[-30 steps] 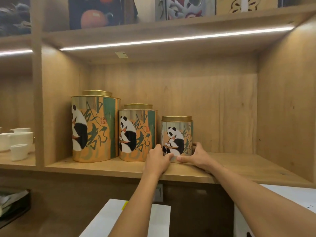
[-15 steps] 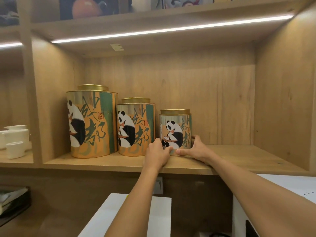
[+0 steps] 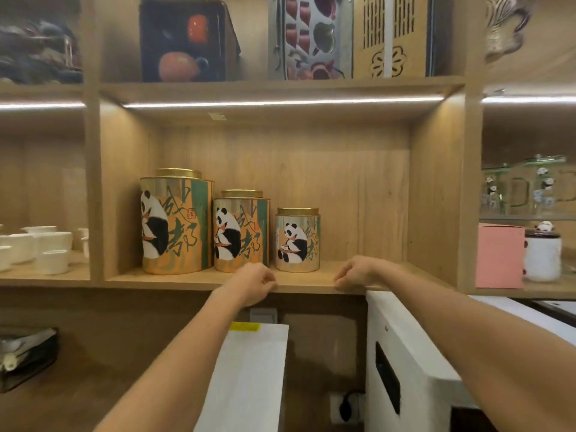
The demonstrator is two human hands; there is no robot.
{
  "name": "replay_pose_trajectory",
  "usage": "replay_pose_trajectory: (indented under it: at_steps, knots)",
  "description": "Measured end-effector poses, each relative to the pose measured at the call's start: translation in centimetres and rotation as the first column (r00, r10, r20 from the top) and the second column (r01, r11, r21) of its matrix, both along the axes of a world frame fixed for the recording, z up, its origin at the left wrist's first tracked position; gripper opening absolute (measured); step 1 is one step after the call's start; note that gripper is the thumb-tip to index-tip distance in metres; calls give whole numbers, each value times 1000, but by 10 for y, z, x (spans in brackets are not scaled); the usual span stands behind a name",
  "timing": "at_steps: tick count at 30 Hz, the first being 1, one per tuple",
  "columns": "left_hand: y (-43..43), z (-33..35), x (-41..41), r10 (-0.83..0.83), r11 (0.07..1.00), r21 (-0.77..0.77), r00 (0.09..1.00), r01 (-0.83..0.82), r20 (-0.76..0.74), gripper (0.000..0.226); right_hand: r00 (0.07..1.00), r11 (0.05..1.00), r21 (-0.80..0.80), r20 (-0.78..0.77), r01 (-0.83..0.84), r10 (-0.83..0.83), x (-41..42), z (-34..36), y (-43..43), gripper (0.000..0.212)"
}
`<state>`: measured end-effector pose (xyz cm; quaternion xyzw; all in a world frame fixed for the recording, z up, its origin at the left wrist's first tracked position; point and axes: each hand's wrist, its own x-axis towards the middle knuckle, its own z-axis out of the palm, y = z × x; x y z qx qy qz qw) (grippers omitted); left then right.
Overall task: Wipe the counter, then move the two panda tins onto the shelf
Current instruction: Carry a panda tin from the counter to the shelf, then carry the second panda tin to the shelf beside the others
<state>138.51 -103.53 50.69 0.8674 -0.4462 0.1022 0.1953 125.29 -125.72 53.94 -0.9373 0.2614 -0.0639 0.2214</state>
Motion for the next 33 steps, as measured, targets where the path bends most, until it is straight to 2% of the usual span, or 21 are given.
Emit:
replay_pose_trajectory:
  at_steps: [2,4,6,9,11,13,15,18,21,24,27,29,33]
  knots:
    - [40,16,-32,51,989,135,997,-59,58,26,997,998,15,-54,-56,56,-34,20,25,18]
    - [83,28,-67,147,970,163,971,-179,190,29,988,986,-54,-1,-156,156,-62,33,58,17]
    - [131,31,-105,212,959,104,914,-262,345,31,942,936,-240,151,-259,300,-89,34,96,16]
    - [209,7,-169,275,950,-15,808,-313,520,33,766,848,-399,400,-349,503,-132,7,159,12]
    - [263,-22,-216,359,923,-67,787,-379,501,36,620,794,-427,499,-432,605,-160,-26,208,11]
    - [315,-55,-268,430,886,-24,802,-462,414,36,513,751,-389,556,-534,653,-183,-66,259,11]
    - [365,-94,-317,504,835,44,794,-549,340,33,468,695,-311,558,-649,686,-199,-110,310,11]
    - [441,-161,-389,678,710,85,711,-699,185,32,449,591,-180,491,-786,747,-213,-183,391,11]
    - [522,-236,-466,841,540,147,539,-828,-50,34,424,467,-12,403,-884,811,-232,-258,479,12]
    - [600,-309,-553,929,334,266,269,-904,-254,37,324,304,115,270,-946,907,-262,-326,572,16]
    - [666,-362,-651,908,136,350,-25,-927,-419,38,167,127,258,139,-958,976,-306,-384,672,23]
    - [703,-383,-718,860,1,397,-202,-918,-469,38,34,10,315,70,-949,997,-343,-417,741,26]
    - [760,-410,-845,704,-284,409,-478,-867,-525,38,-242,-228,445,24,-866,970,-431,-464,873,22]
